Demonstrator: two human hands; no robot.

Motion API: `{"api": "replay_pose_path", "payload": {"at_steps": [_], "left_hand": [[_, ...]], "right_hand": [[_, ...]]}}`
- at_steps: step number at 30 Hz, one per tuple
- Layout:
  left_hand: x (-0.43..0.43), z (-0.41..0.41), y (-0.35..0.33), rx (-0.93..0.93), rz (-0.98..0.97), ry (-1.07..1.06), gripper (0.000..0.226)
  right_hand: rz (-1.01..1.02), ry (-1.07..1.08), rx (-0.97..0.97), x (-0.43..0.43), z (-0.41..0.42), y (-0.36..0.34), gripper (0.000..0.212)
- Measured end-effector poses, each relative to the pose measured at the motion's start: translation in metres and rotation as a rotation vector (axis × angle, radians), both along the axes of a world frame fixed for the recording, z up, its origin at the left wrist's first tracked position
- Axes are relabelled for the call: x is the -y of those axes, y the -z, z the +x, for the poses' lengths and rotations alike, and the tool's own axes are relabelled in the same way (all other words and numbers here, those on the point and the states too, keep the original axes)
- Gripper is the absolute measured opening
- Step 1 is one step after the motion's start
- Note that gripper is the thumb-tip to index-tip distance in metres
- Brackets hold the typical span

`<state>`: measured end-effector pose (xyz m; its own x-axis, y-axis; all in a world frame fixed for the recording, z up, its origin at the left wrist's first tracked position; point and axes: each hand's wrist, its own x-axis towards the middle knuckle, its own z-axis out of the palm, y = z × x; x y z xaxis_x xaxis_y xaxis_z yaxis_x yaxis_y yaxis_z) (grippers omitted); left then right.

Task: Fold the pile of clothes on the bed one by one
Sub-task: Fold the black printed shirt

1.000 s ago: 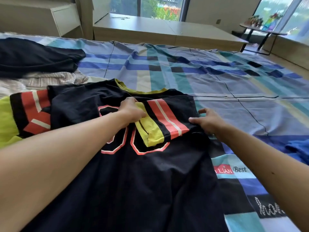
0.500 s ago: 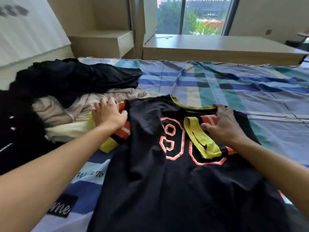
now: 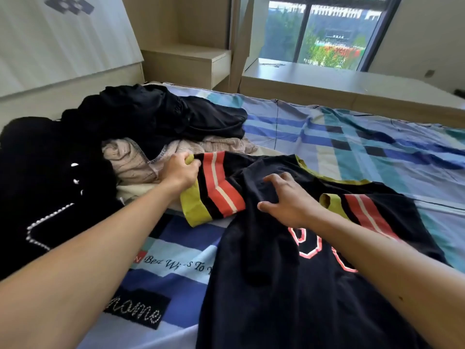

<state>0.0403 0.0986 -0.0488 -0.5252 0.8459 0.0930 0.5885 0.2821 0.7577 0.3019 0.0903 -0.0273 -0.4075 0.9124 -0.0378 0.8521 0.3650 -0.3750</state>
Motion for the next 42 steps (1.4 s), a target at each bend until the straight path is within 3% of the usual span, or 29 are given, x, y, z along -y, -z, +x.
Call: {"api": "replay_pose_path", "payload": {"at_steps": [8, 10, 12, 14, 16, 17, 19, 22, 24, 28, 31, 33, 35, 37, 38, 42], "left_hand": [[-0.012, -0.044, -0.023, 0.354, 0.373, -0.231, 0.018], [-0.013, -0.046, -0.021, 0.6, 0.4, -0.203, 0.031], [-0.008, -0.046, -0.015, 0.767, 0.325, -0.02, 0.063], [0.0, -0.047, -0.008, 0.498, 0.154, 0.165, 0.101], [0.005, -0.047, -0.005, 0.108, 0.07, 0.262, 0.108], [0.006, -0.047, -0.006, 0.028, 0.08, 0.289, 0.105], [0.006, -0.048, -0.011, -0.002, 0.142, 0.334, 0.091], [0.002, -0.05, -0.013, -0.037, 0.158, 0.348, 0.056], [0.0, -0.05, -0.014, -0.037, 0.148, 0.328, 0.048], [-0.006, -0.047, -0.024, 0.041, 0.166, 0.319, 0.051], [-0.007, -0.05, -0.034, 0.012, 0.107, 0.391, 0.073], [-0.01, -0.054, -0.042, -0.01, 0.075, 0.433, 0.079], [-0.011, -0.06, -0.052, -0.052, 0.039, 0.453, 0.078], [-0.012, -0.069, -0.062, -0.067, 0.016, 0.451, 0.076], [-0.012, -0.073, -0.066, -0.065, 0.01, 0.449, 0.075], [-0.012, -0.083, -0.063, -0.04, -0.035, 0.447, 0.077]], "right_hand": [[0.035, 0.008, -0.15, -0.014, -0.027, 0.022, 0.062], [0.018, -0.02, -0.069, -0.018, -0.035, 0.036, 0.064], [-0.05, -0.038, 0.094, -0.02, -0.041, 0.052, 0.067], [-0.103, -0.028, 0.162, -0.023, -0.047, 0.06, 0.068], [-0.048, 0.006, 0.094, -0.033, -0.051, 0.056, 0.067], [-0.001, 0.027, 0.049, -0.041, -0.051, 0.05, 0.064], [0.045, 0.063, 0.028, -0.061, -0.046, 0.034, 0.063], [0.029, 0.089, 0.235, -0.097, -0.031, 0.011, 0.075], [0.039, 0.077, 0.357, -0.12, -0.024, 0.003, 0.085], [0.048, 0.081, 0.452, -0.147, -0.016, 0.012, 0.092], [0.072, 0.144, 0.476, -0.149, -0.018, 0.03, 0.084], [0.14, 0.243, 0.318, -0.139, -0.026, 0.037, 0.075], [0.184, 0.305, -0.024, -0.12, -0.043, 0.033, 0.067], [0.162, 0.23, -0.298, -0.1, -0.058, 0.031, 0.067], [0.122, 0.155, -0.316, -0.09, -0.061, 0.034, 0.071], [-0.08, -0.034, 0.112, -0.083, -0.051, 0.069, 0.092]]}}
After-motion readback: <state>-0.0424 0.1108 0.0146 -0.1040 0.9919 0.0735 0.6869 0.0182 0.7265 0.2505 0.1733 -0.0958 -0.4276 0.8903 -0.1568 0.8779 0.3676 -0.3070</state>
